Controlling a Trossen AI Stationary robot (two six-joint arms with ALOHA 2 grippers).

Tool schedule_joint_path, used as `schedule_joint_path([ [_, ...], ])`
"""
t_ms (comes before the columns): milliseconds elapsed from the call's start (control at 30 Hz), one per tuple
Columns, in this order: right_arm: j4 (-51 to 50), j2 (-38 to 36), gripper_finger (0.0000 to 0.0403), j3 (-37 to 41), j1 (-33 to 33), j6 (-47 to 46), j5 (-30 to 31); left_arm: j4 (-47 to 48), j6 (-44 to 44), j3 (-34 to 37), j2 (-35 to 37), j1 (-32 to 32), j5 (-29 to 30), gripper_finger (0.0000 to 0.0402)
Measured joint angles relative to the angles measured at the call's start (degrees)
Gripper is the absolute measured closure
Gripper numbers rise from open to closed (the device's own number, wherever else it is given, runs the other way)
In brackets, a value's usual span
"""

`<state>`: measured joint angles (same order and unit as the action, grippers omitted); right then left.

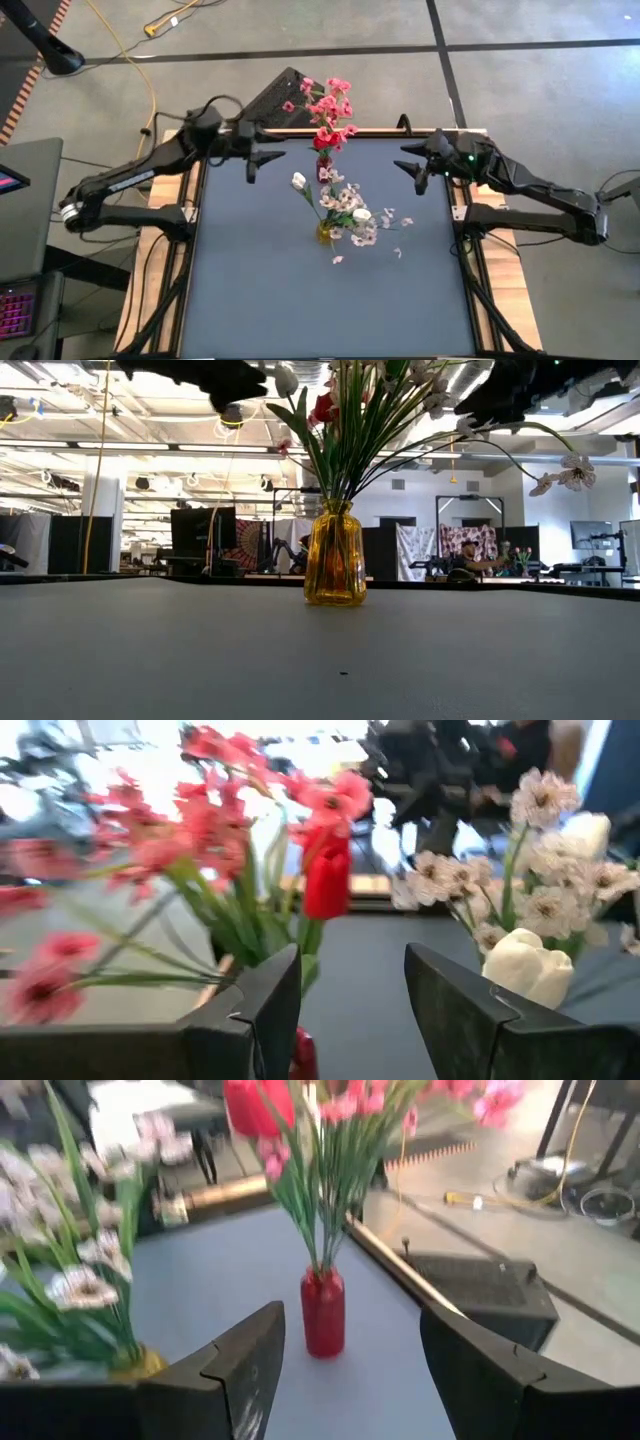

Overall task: Sort flowers into vase by color
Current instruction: Return to Home Position

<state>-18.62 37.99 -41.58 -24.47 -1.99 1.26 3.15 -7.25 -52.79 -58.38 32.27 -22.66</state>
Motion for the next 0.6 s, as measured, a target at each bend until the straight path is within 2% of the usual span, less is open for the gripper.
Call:
schedule_joint_path([
  [100,5.8,-2.5,0.0143,4.2,0.1,-2.1,-0.6,-5.3,3.8,6.5,5.7,0.0,1.5,0.0233],
  [233,11.9,-4.3,0.0143,9.6,0.2,-4.3,-4.6,-12.6,8.0,15.6,11.9,-0.5,1.0,0.0233],
  [400,16.8,-4.9,0.0146,14.4,1.9,-6.1,-4.3,-21.1,13.7,27.0,18.0,-1.4,3.7,0.0233],
  [500,17.2,-5.2,0.0170,15.7,3.1,-6.1,-3.6,-21.1,16.5,31.7,21.7,-1.8,6.0,0.0233],
  [600,15.9,-5.9,0.0221,15.9,4.2,-5.1,-2.6,-20.7,18.6,35.5,25.5,-2.4,6.7,0.0233],
])
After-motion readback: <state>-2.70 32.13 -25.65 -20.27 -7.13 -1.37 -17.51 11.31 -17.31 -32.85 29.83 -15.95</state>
